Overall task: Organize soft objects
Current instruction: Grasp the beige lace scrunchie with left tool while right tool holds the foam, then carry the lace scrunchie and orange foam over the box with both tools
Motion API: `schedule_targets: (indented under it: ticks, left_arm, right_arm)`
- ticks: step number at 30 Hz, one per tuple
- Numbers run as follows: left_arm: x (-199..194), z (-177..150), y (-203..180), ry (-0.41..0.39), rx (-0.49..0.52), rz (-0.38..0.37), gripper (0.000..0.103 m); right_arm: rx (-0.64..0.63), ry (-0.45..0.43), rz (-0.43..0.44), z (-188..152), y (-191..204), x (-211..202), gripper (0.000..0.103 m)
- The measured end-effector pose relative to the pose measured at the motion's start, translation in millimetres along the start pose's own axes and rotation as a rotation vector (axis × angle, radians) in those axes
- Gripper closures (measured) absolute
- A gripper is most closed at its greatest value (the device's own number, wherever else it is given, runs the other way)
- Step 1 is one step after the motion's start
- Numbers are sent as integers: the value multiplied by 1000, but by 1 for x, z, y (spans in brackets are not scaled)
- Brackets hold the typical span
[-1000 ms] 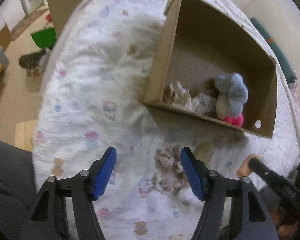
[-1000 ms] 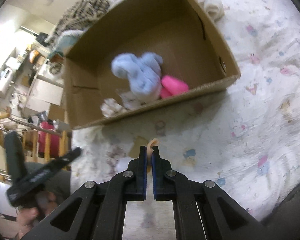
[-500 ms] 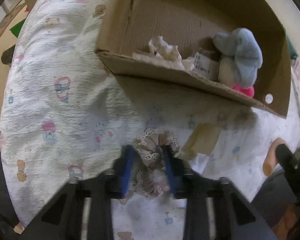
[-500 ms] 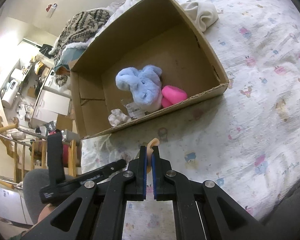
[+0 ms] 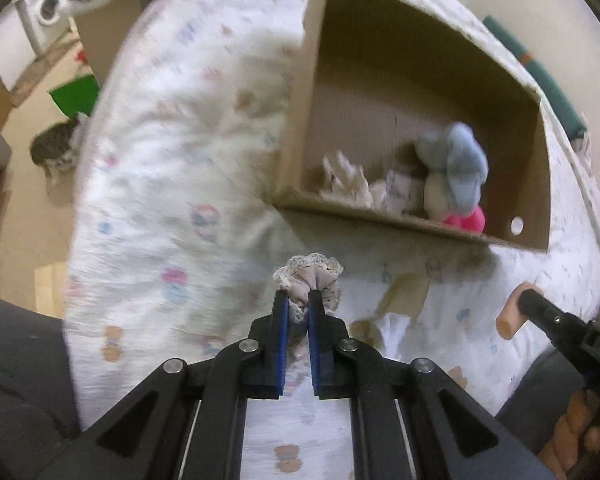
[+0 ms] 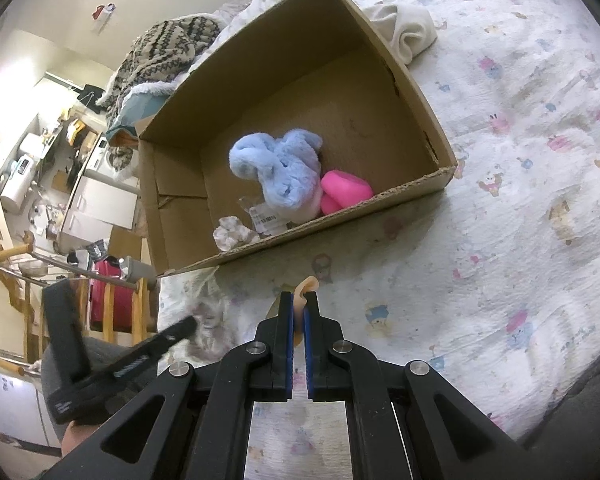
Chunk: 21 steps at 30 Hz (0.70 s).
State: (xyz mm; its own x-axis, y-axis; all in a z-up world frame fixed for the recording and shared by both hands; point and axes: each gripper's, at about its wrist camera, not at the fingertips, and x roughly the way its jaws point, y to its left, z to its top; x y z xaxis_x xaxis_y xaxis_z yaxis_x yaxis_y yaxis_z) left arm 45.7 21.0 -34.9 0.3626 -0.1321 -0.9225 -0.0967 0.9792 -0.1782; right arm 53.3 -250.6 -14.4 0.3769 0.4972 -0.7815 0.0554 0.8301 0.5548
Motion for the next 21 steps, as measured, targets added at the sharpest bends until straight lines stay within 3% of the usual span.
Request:
schedule_targets:
  ticks: [8,14,21]
  left_arm:
    - [-38,3,24,-104,-29,11,94]
    - [-71,8,15,-198,-8,-3,94]
    - [-99,36,-2,-291,49,-27,94]
  right_arm:
    - [-40,-29,2,-2,7,-7,97]
    - [-87,-81,36,0,19,-23,97]
    - [-130,-166,56,16,37,-46,97]
